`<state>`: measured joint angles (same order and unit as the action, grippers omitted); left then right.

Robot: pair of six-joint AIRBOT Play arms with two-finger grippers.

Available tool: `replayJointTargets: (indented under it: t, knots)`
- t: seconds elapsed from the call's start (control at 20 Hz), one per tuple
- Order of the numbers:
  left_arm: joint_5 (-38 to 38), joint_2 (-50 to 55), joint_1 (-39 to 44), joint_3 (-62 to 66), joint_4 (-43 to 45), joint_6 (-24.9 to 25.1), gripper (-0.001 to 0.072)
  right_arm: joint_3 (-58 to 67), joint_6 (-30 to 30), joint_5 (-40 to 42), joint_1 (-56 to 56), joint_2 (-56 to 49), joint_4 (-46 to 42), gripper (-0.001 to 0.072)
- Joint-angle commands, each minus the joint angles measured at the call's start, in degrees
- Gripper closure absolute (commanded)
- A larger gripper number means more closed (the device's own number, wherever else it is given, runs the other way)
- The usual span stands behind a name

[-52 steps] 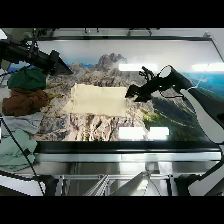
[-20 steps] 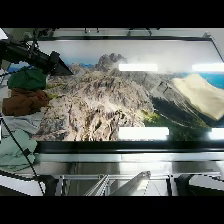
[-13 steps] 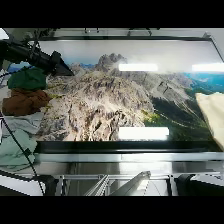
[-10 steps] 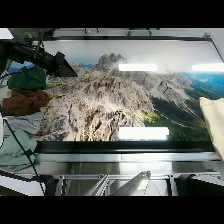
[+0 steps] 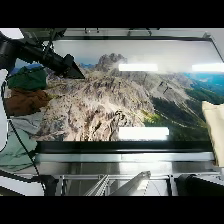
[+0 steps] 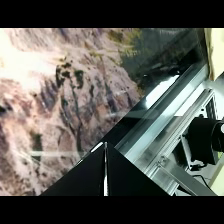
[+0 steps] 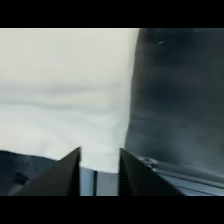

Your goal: Fold the shirts.

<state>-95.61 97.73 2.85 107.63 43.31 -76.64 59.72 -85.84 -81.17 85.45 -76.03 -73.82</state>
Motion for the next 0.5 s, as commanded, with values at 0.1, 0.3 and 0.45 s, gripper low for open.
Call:
replayJointTargets:
  t: [0.1, 0.3, 0.45]
  knots:
    - [0.11, -0.46, -3.74, 6.38, -0.04, 1.03, 0.0697, 3.65, 2.4, -3.45, -9.07, 4.42, 24.26, 0.0692]
    - [3.48, -10.54, -9.18, -1.7, -2.67, 1.86, 0.0688, 3.63, 10.43, -1.22, -27.02, 8.94, 42.34, 0.0692]
    - [3.52, -23.21, -12.59, -22.01, -4.7, 3.82, 0.0688, 1.84, 11.02, -1.53, -44.96, 15.15, 36.02, 0.0693]
